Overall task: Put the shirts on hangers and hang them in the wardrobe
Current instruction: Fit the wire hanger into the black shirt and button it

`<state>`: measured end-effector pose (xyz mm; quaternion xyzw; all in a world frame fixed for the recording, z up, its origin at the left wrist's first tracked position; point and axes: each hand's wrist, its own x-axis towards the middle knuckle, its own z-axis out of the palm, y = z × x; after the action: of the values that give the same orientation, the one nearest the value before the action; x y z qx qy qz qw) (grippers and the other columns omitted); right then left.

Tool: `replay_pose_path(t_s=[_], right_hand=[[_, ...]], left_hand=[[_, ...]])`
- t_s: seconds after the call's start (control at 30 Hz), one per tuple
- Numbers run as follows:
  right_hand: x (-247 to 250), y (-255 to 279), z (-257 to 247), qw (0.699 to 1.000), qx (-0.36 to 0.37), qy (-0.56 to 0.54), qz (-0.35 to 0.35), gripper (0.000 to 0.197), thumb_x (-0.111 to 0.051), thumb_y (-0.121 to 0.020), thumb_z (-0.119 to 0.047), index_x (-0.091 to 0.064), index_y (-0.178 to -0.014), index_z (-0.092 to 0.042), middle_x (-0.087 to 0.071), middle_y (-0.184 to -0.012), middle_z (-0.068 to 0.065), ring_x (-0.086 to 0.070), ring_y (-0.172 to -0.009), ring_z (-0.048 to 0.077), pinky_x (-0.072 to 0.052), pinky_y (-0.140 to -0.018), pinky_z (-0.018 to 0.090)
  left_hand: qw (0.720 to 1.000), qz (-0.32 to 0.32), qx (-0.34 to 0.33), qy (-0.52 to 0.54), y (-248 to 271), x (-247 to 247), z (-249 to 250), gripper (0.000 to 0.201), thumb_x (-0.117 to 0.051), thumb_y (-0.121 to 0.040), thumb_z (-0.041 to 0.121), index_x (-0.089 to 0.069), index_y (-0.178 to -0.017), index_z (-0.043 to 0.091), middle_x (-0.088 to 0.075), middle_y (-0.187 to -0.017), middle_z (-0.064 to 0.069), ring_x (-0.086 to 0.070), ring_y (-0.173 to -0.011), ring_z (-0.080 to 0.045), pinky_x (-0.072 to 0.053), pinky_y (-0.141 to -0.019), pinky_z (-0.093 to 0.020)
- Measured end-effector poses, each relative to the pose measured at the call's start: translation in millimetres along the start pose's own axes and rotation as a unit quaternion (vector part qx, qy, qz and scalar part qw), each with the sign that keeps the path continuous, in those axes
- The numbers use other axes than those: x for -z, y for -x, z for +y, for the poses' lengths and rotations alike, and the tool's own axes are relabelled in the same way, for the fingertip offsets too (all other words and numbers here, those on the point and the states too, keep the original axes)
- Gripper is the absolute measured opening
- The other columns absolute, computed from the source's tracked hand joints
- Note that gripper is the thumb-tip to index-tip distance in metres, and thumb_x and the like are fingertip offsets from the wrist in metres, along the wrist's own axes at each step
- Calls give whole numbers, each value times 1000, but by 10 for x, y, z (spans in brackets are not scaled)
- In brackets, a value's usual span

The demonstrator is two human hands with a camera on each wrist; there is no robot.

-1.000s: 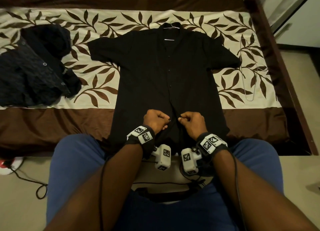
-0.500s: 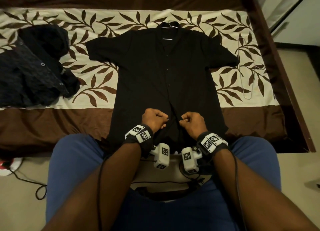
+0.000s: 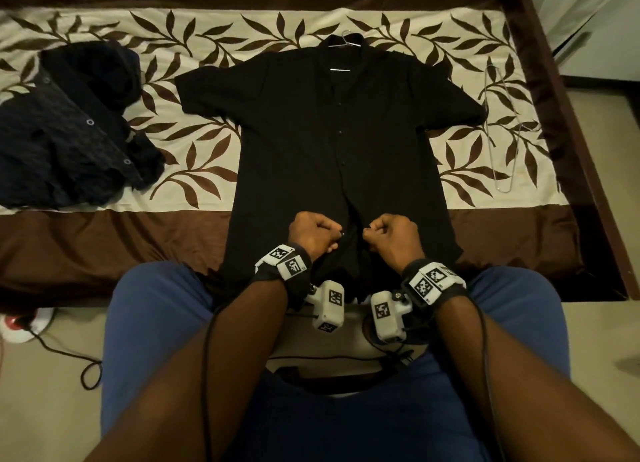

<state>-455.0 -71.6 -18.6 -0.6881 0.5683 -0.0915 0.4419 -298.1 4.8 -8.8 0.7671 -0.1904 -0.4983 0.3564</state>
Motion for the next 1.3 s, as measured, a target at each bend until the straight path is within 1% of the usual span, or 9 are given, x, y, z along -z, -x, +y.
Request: replay_pose_path(t_s=[0.17, 0.33, 0.5, 0.63, 0.77, 0.9, 1.0, 1.17, 1.3], right_hand=[[-118, 32, -125, 998, 54, 41, -6, 14, -73, -84, -19, -64, -75, -23, -64, -68, -7, -59, -64, 5, -39, -57, 15], [-223, 61, -154, 997, 59, 48, -14, 2, -72, -85, -19, -70, -85, -18, -69, -76, -3, -65, -71, 12, -48, -65, 24], [-221, 67, -157, 996, 65, 55, -5, 3, -73, -84, -19, -71, -85, -18, -70, -77, -3, -65, -73, 13, -51, -69, 27], [-226, 75, -171, 994, 81, 79, -6, 4, -75, -83, -19, -71, -82, -19, -69, -74, -4, -65, -71, 11, -51, -68, 25], [-261, 51, -133, 997, 69, 38, 8, 10, -78, -80, -18, -69, -77, -23, -67, -71, -7, -64, -67, 8, -46, -64, 22], [-310, 103, -85, 995, 85, 34, 25, 10, -77, -80, -21, -72, -87, -16, -67, -86, -1, -65, -75, 14, -54, -70, 28], [-335, 168, -77, 993, 115, 24, 26, 6, -70, -82, -12, -75, -85, -9, -64, -89, 3, -63, -76, 16, -55, -71, 32], [-289, 145, -21, 994, 76, -83, 8, 17, -69, -86, -5, -78, -95, -15, -70, -94, 0, -67, -88, 10, -52, -79, 20], [-271, 93, 9, 992, 60, -112, -11, 19, -69, -86, -3, -79, -92, -18, -74, -91, -3, -69, -89, 10, -54, -85, 23]], left_hand=[[1000, -7, -17, 4, 1, 7, -9, 12, -70, -87, 0, -74, -83, 11, -74, -81, -14, -65, -63, -14, -56, -62, -24], [1000, -16, -18, 5, -10, 15, -18, 11, -70, -87, 0, -74, -84, 10, -73, -83, -16, -65, -65, -14, -56, -62, -23], [999, -19, -27, 5, -29, 10, -39, 11, -70, -86, 0, -74, -84, 10, -74, -82, -16, -66, -66, -14, -57, -65, -24], [999, -27, -37, 12, -32, -8, -43, 9, -67, -87, -4, -73, -89, 3, -72, -79, -18, -65, -65, -15, -57, -69, -28], [999, -32, -38, 21, -48, -16, -45, 10, -67, -88, -4, -73, -89, 4, -73, -82, -19, -68, -70, -18, -59, -76, -32], [998, -36, -37, 47, -55, -43, -52, 15, -66, -94, 11, -72, -83, 3, -69, -73, -13, -63, -64, -15, -58, -70, -28], [999, -27, -39, 21, -85, -51, -63, 19, -79, -84, 26, -74, -78, 9, -72, -71, -9, -67, -66, -17, -60, -73, -33], [999, -1, -43, 5, -100, -54, -45, 10, -82, -78, 10, -73, -81, 12, -74, -77, -10, -70, -70, -18, -62, -77, -36], [999, 8, -43, -16, -98, -67, -47, 9, -79, -79, 4, -72, -83, 10, -74, -78, -11, -71, -69, -20, -62, -79, -40]])
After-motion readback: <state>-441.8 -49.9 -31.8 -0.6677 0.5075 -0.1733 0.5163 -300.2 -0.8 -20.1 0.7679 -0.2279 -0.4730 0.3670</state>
